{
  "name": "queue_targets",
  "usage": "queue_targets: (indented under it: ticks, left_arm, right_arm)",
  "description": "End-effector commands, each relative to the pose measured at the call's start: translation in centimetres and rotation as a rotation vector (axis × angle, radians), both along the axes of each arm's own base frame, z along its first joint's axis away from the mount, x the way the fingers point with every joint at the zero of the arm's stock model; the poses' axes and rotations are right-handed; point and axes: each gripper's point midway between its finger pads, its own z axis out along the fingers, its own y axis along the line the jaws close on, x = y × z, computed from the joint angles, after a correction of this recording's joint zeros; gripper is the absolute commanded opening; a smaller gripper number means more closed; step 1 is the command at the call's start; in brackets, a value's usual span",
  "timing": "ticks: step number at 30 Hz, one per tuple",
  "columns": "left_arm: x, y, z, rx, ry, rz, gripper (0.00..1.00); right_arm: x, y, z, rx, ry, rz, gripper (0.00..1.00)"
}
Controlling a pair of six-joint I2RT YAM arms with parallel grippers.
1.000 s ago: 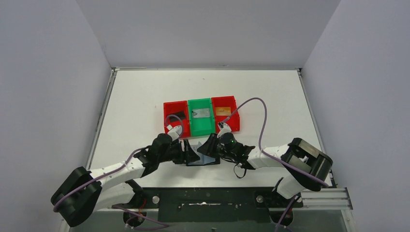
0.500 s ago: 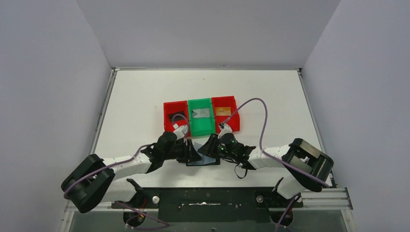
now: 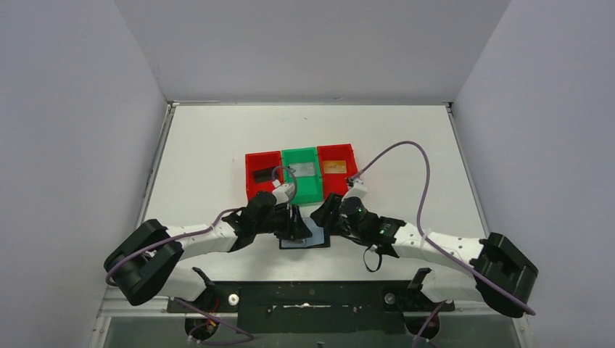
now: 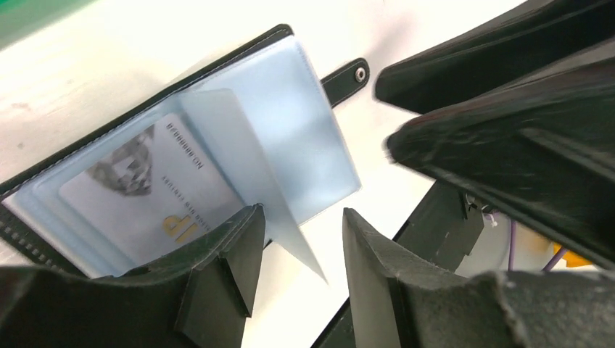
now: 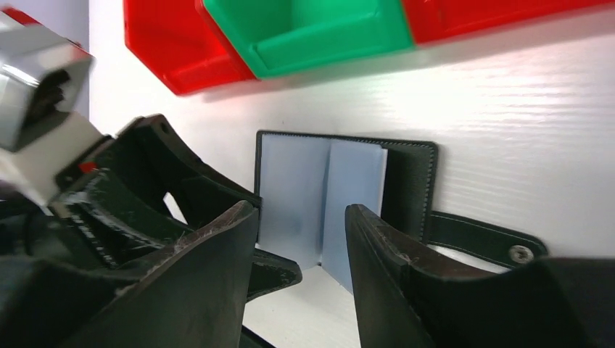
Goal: Take the credit cards out of the card holder
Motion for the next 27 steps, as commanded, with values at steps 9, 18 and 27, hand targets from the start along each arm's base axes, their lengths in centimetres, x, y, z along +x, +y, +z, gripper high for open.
queue_targets:
  ticks: [9, 18, 27]
  left_arm:
    - [0.8, -4.6, 0.3, -0.016, -0.061, -0.091, 0.47]
    - [1.7, -5.0, 1.2, 0.015, -0.092, -0.069, 0.48]
    - [2.7, -4.0, 4.2, -0.009, -0.171, 0.007, 0.55]
  right_arm:
    - [0.7, -5.5, 2.0, -0.056, -0.089, -0.196, 0.50]
    - [0.7, -4.8, 2.4, -0.023, -0.087, -0.180, 0.46]
    - [0.6, -4.3, 3.7, 0.020, -0.097, -0.166, 0.41]
